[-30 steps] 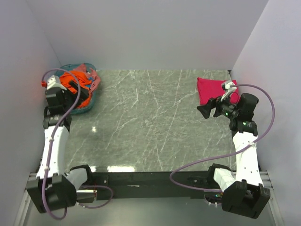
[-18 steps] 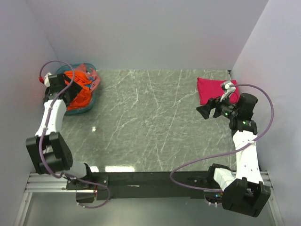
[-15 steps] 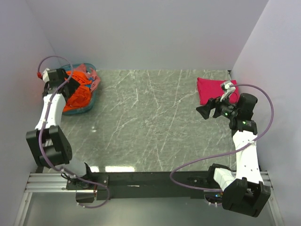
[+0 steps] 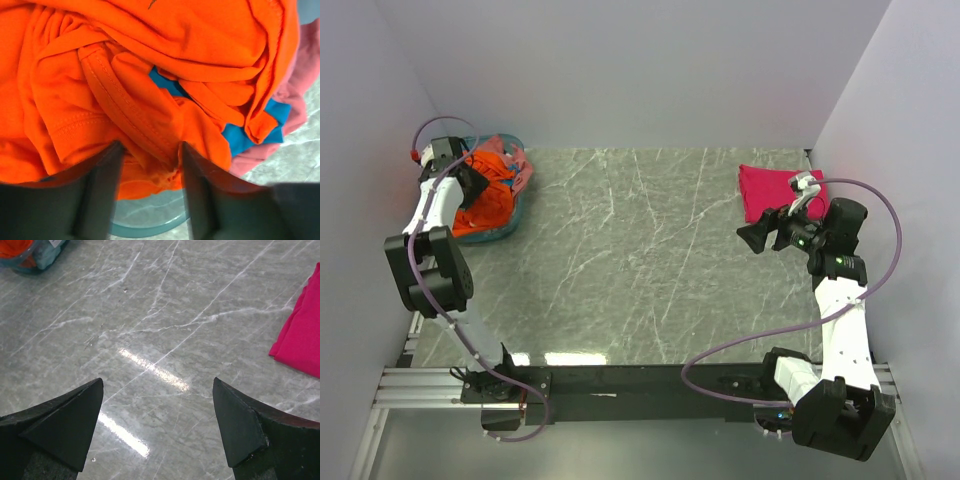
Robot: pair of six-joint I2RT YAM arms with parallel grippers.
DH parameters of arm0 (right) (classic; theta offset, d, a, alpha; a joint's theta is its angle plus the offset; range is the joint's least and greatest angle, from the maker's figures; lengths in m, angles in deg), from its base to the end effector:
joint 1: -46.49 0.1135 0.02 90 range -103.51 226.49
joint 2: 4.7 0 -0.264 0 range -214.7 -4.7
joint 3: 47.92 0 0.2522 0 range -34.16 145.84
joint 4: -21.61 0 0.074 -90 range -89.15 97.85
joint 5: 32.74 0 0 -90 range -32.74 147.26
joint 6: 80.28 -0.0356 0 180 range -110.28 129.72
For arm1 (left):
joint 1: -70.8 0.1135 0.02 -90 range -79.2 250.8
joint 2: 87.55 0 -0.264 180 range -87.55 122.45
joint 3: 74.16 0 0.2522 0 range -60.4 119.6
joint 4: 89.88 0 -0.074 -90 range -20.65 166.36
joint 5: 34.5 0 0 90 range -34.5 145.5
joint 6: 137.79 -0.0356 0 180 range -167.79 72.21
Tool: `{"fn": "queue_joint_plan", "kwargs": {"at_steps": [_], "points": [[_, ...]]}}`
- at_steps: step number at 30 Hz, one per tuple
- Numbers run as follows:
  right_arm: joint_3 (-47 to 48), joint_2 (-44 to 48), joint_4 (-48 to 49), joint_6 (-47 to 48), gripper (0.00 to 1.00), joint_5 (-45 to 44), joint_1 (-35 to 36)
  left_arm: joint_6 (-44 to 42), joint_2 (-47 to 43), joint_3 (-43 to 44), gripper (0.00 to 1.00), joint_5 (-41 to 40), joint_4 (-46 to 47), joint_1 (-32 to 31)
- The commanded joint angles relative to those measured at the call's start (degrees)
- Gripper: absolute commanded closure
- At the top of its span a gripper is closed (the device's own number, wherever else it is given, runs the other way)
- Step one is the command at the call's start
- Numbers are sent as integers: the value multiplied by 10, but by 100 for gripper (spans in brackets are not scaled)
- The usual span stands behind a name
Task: Fold and stack the t-shirts
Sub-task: Grab the tshirt from the pile, then move the tshirt to the center of the board
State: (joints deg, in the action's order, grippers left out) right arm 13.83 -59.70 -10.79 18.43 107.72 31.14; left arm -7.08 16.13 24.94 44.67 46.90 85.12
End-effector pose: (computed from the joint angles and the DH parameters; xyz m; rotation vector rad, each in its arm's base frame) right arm 0.2061 -0.0281 0.3176 -0.4321 1.8433 0.5985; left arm 0.3927 0.1072 0.2691 -1.1787 2.0741 0.0100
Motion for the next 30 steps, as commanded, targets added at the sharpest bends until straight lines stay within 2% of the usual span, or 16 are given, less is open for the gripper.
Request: {"fn": "queue_joint_plan", "kwargs": {"at_steps": [1, 2, 3, 4, 5, 6, 11, 19, 23, 27, 30], "points": [[18, 2, 10, -5, 5, 8, 2, -5, 4, 37, 49, -7, 4, 2], [18, 2, 9, -6, 5, 9, 2, -5, 4, 40, 55, -8, 5, 2], [17, 2, 10, -6, 5, 10, 2, -7, 0, 48, 72, -10, 6, 2], [17, 2, 11, -7, 5, 10, 2, -9, -4, 52, 84, -10, 5, 2], [16, 2, 11, -7, 5, 9, 2, -10, -10, 54, 94, -10, 4, 1], [15, 3, 13, -7, 5, 9, 2, -14, -18, 55, 100, -10, 4, 0], [13, 0, 13, -7, 5, 9, 2, -41, -143, 18, 100, 19, 67, -17], [14, -2, 11, -2, 5, 2, 2, -33, -336, 11, 100, 175, 174, -45], [14, 0, 11, 0, 5, -2, 2, -7, -386, 45, 99, 229, 229, -74], [14, 2, 11, 3, 5, -7, 2, 30, -392, 107, 100, 288, 255, -108], [14, 3, 9, 6, 5, -10, 2, 49, -388, 123, 100, 305, 271, -140]]}}
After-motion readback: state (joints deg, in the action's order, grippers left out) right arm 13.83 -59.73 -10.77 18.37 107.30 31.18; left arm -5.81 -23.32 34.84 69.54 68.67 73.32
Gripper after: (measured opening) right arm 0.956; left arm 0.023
